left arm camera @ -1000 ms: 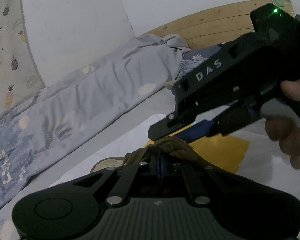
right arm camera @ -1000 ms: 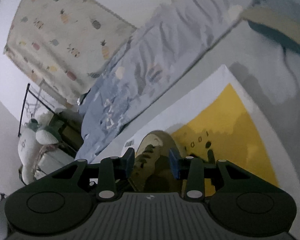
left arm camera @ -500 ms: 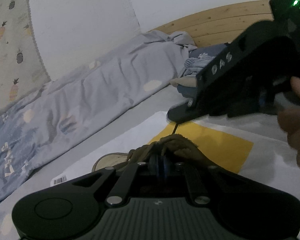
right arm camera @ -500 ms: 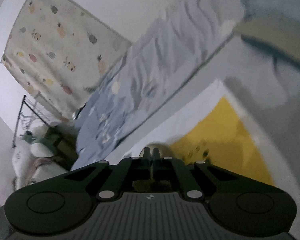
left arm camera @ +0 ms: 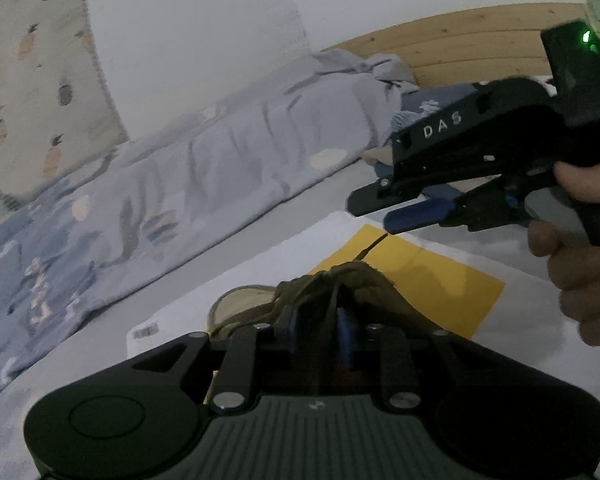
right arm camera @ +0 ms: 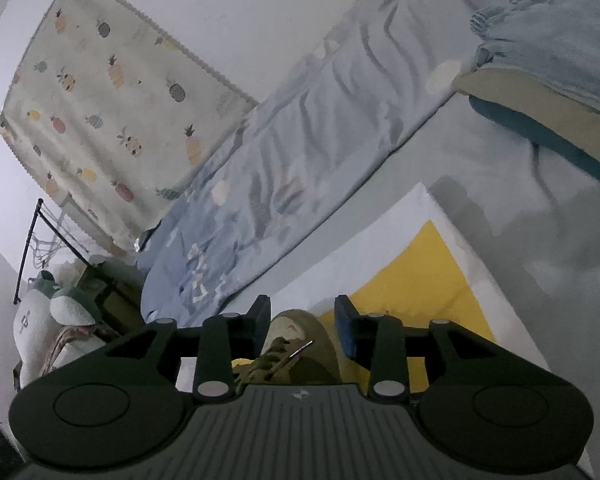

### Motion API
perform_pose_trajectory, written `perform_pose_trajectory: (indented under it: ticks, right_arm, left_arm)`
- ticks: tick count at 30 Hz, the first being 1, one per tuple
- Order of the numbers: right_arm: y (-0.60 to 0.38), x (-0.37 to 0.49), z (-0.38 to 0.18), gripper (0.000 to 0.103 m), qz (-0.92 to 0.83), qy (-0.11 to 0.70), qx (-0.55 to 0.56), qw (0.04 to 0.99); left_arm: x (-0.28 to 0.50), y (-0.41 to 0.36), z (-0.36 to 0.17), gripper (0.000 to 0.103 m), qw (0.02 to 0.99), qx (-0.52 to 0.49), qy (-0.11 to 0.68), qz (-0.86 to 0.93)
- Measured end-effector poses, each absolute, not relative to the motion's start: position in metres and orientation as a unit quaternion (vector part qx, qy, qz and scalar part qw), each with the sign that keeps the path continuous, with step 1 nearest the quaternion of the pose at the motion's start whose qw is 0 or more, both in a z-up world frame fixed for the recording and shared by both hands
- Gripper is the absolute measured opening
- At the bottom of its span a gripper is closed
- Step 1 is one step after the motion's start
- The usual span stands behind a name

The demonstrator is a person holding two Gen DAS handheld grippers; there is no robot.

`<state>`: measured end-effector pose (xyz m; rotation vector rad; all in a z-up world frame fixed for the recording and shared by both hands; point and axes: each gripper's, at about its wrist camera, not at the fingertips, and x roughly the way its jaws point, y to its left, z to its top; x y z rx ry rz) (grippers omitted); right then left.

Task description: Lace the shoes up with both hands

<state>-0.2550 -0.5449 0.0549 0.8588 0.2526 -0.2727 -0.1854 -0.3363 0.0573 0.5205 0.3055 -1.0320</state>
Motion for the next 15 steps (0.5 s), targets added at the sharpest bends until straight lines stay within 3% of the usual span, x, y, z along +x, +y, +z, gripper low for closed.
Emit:
perform_pose_trajectory:
  ticks: [1, 2, 9, 15]
  right_arm:
    - [-0.546, -0.256, 0.055, 0.037, -0.134, 0.121, 0.416, 0.891]
    - [-0.548, -0.257, 0.055, 0.037, -0.137, 0.121, 0.419, 0.889]
    - [-0.552, -0.262, 0.058, 0.037, -0.127, 0.112, 0.43, 0.887]
    - [-0.551, -0.263, 0.06, 0.037, -0.12, 0.111, 0.425, 0.89]
  left_arm:
    - [-0.188, -0.332, 0.061, 0.035, 0.832, 0.236, 0.148, -0.48]
    - [-0.192, -0.327, 0.065, 0.036, 0.837, 0.222, 0.155, -0.476]
    - [-0.212, -0.297, 0.079, 0.036, 0.865, 0.117, 0.235, -0.427]
    - [-0.208, -0.289, 0.069, 0.036, 0.874, 0.086, 0.288, -0.382]
